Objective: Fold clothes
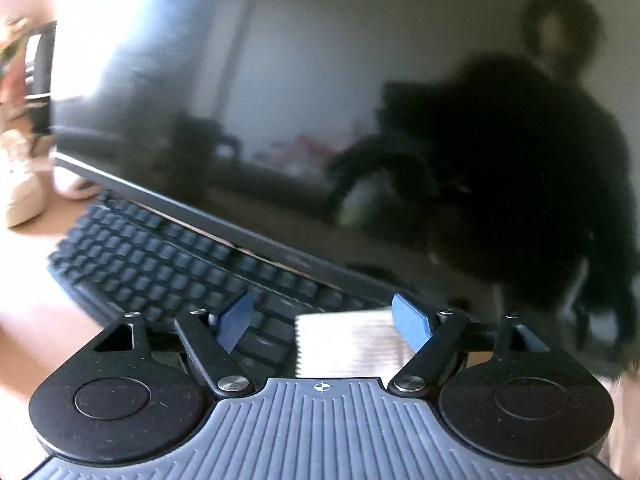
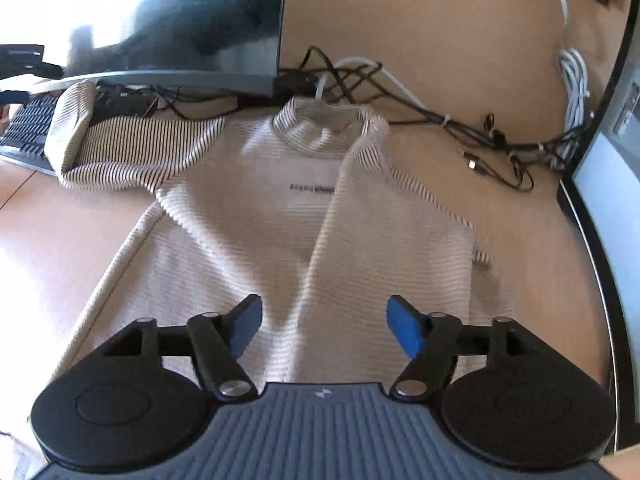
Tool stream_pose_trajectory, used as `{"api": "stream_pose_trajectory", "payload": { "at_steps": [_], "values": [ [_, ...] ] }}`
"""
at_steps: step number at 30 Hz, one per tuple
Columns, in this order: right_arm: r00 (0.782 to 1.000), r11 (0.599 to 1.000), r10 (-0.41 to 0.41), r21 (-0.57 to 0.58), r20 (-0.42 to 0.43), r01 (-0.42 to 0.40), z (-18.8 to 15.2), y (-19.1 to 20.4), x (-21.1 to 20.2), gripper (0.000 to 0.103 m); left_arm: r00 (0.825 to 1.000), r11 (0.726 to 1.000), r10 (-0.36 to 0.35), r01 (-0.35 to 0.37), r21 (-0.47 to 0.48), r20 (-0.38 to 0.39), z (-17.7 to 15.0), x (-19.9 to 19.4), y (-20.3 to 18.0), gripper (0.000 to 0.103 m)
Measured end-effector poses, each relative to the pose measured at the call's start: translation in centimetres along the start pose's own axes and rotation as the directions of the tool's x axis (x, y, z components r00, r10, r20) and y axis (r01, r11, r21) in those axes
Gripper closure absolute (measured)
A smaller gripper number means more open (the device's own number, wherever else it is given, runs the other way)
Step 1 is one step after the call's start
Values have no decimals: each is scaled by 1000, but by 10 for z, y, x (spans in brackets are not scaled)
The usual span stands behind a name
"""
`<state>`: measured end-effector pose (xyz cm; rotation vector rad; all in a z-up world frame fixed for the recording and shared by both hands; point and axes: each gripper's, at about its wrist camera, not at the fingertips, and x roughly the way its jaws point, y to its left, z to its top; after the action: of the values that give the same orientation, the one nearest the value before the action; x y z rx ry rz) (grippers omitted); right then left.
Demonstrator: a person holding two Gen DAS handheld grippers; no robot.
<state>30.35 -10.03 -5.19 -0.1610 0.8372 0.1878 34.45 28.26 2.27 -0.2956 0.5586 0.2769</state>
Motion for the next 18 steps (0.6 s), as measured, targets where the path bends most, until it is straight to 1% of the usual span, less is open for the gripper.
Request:
{"api": "stream_pose_trajectory", "payload": {
  "at_steps": [2,5,6,7,8,9,10,11,13,14,15,17,18],
  "values": [
    [1000,1000,-4,2,-8,4,5,6,9,32,1000,1000,7,-6,-24,21,9,-10,1,12],
    [999,999,-17,-46,-42,15,6,18,30,32,996,996,-88,88,-15,16,6,-28,-16,7],
    [999,997,-16,-73,-36,13,6,21,32,36,991,991,-136,136,5,5,1,-35,-26,7],
    [999,995,-15,-100,-30,12,6,24,34,45,982,982,-187,187,33,-11,-3,-40,-34,6],
    [1000,992,-14,-125,-26,11,7,27,35,70,971,969,-238,239,67,-29,-10,-46,-47,4],
    [999,991,-16,-134,-27,13,9,26,32,84,954,948,-295,300,108,-55,-18,-51,-61,4],
    [1000,991,-20,-130,-22,17,14,22,29,91,939,930,-335,343,135,-79,-26,-54,-72,3],
    [999,991,-43,-126,-4,42,18,13,24,101,919,906,-377,391,160,-113,-34,-56,-84,3],
    [995,989,-91,-117,31,94,26,-5,14,103,880,865,-442,470,178,-176,-52,-60,-104,3],
    [991,986,-126,-105,48,130,29,-18,8,103,856,842,-474,510,178,-207,-59,-62,-113,3],
    [984,981,-167,-85,64,172,33,-34,2,103,825,813,-511,555,176,-241,-67,-63,-123,2],
    [959,963,-268,-17,95,270,44,-70,-12,103,773,765,-559,620,173,-298,-81,-66,-141,0],
    [943,949,-315,19,109,315,50,-85,-19,103,748,740,-576,648,177,-329,-91,-65,-151,0]
  ]
}}
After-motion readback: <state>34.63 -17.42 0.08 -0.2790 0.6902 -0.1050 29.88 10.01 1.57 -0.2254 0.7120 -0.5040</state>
